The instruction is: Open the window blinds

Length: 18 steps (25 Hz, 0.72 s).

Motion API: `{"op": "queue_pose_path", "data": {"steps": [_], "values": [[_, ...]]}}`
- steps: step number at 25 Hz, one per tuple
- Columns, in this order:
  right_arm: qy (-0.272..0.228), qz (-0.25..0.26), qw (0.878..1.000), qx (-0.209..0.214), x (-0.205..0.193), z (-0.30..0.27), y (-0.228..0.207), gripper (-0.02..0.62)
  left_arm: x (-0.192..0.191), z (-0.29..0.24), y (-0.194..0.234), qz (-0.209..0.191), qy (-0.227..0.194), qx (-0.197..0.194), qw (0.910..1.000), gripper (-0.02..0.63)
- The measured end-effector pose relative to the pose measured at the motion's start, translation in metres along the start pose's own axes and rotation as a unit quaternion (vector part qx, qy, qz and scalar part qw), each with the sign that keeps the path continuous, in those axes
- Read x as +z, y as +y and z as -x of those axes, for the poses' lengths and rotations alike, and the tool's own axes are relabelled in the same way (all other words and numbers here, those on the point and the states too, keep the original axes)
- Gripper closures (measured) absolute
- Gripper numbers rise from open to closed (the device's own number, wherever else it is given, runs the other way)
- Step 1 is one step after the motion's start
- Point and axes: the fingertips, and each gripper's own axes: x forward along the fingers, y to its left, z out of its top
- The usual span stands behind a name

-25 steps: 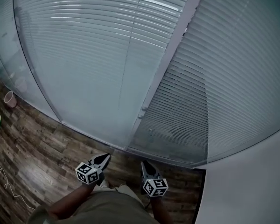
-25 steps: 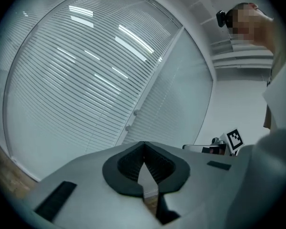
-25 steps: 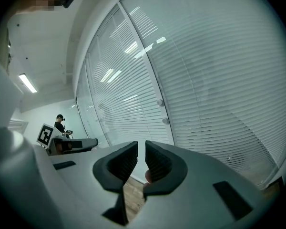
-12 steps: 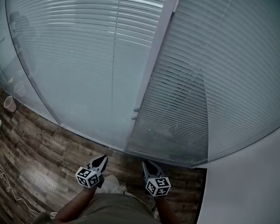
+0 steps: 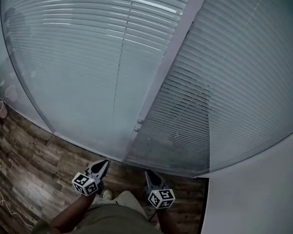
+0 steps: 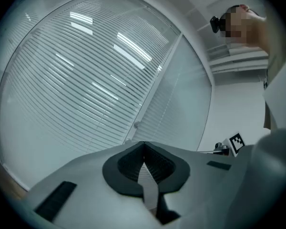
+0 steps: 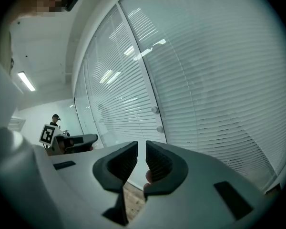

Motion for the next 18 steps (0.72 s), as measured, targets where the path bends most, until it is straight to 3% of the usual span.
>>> {"op": "queue_pose_path", "data": {"steps": [5, 12, 18], "values": [[0.013, 0.014, 1.0, 0.008, -0.007, -0.02, 0.002, 0.541, -0.003, -0.02, 0.019, 0.016, 0.0, 0.006, 0.9999, 0.592], [0.012, 0.009, 1.0, 0.024, -0.003, -0.01, 0.0, 0.541, -0.006, -0.018, 0.004, 0.03, -0.006, 0.009, 0.9995, 0.591], [0.02, 0.019, 0.999, 0.037, 0.003, -0.012, -0.038, 0.543, -0.01, -0.034, -0.01, 0.016, 0.0, 0.008, 0.9998, 0.591]]}}
